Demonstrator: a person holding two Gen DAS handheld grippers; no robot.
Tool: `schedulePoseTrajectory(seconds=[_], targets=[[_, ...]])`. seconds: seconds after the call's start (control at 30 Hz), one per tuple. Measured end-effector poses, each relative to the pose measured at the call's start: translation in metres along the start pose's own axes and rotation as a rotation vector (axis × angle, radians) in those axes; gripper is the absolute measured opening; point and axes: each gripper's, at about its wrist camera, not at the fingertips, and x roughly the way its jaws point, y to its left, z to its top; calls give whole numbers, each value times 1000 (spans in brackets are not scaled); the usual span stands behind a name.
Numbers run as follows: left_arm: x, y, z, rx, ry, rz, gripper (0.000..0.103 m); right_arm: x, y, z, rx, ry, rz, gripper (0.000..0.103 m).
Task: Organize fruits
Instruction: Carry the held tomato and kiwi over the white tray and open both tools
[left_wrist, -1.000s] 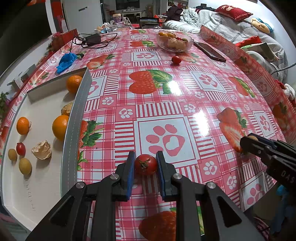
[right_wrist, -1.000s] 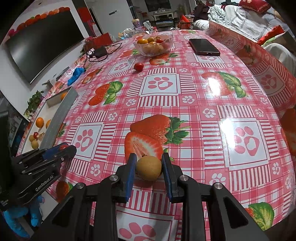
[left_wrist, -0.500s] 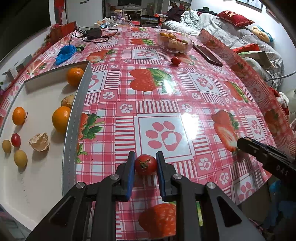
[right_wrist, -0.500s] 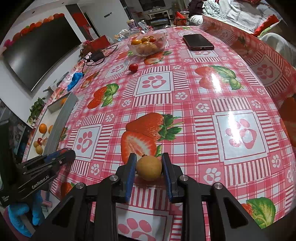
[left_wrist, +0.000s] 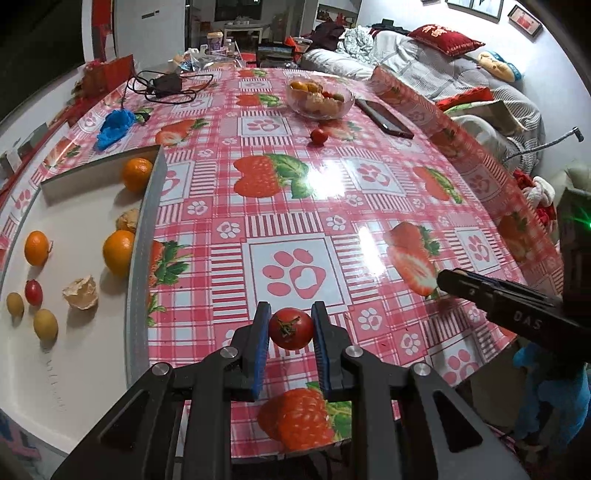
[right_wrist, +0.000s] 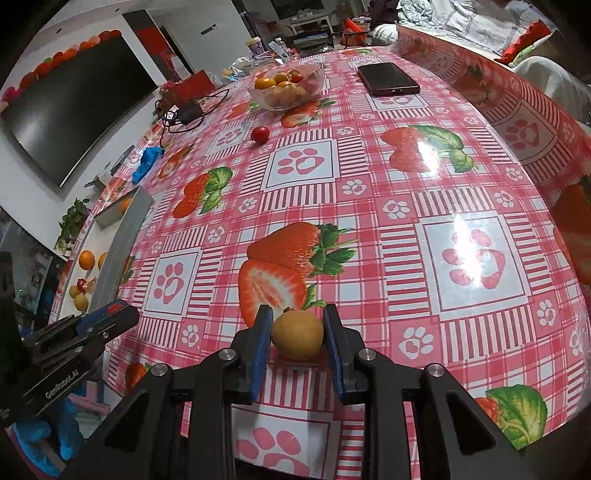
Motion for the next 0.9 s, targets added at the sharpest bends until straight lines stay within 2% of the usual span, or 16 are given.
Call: schedulePoseTrajectory(seconds=[0.27, 0.6, 0.9], targets=[[-24, 33, 4, -61, -56, 3, 24, -1, 28, 9, -57, 6, -6, 29], [-52, 103, 0, -192, -119, 61, 24, 1, 84, 28, -149, 12, 27, 29], [-60, 151, -25, -262, -97, 137, 24, 24, 156, 36, -270, 57, 96, 29]])
